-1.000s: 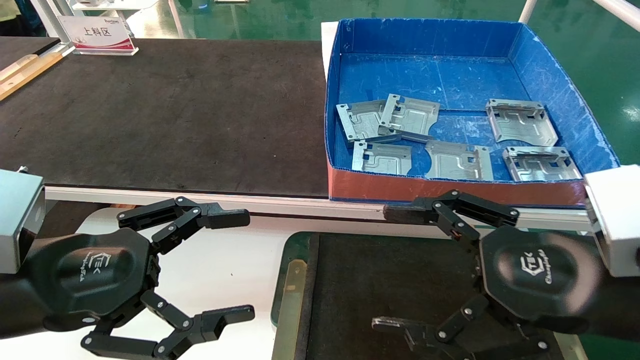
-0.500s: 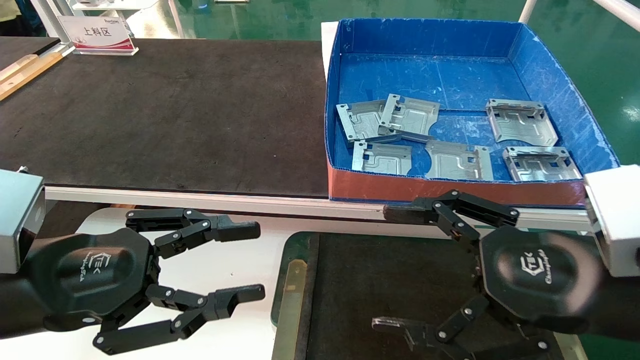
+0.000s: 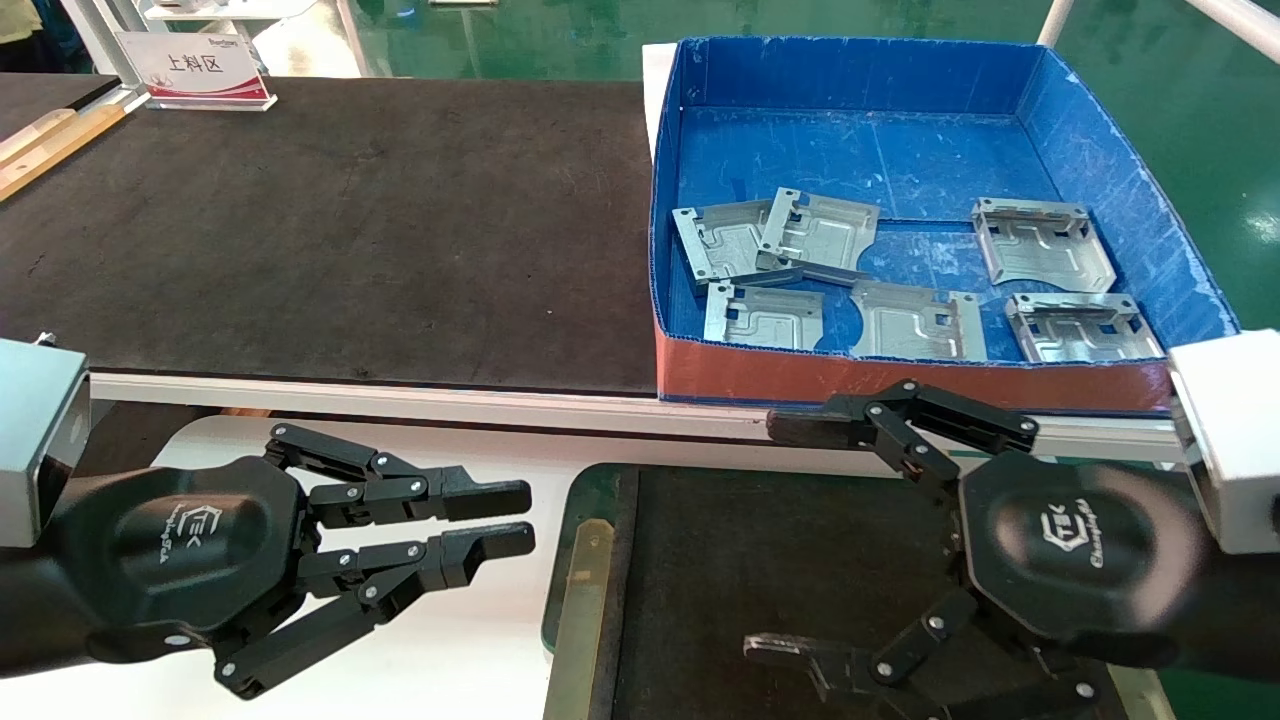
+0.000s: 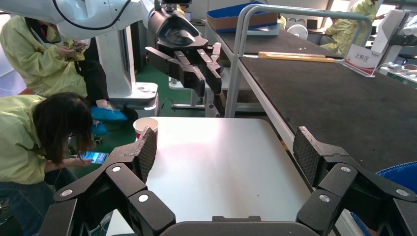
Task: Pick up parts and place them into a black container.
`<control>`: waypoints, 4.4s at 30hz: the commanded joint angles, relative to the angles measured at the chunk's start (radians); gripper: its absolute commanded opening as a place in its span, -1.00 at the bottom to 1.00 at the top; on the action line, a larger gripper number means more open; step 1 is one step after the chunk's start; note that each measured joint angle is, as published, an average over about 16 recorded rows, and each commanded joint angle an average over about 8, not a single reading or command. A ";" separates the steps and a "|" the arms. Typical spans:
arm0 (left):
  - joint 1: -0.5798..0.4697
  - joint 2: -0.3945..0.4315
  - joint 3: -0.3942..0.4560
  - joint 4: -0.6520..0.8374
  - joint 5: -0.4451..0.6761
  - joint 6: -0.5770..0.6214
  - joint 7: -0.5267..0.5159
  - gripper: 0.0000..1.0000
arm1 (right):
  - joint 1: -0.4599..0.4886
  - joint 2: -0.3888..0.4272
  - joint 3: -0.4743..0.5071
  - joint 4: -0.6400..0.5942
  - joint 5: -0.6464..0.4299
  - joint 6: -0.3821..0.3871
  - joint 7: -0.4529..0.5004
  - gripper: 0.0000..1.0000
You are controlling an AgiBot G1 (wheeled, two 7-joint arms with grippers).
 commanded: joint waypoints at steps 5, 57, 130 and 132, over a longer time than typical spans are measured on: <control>0.000 0.000 0.000 0.000 0.000 0.000 0.000 -0.88 | 0.000 0.000 0.000 0.000 0.000 0.000 0.000 1.00; 0.000 0.000 0.000 0.000 0.000 0.000 0.000 1.00 | 0.022 -0.075 0.051 -0.134 -0.074 0.329 -0.056 1.00; 0.000 0.000 0.000 0.000 0.000 0.000 0.000 1.00 | 0.753 -0.510 -0.322 -1.316 -0.717 0.867 0.262 -1.00; 0.000 0.000 0.000 0.000 0.000 0.000 0.000 1.00 | 0.752 -0.510 -0.324 -1.313 -0.719 0.867 0.265 -1.00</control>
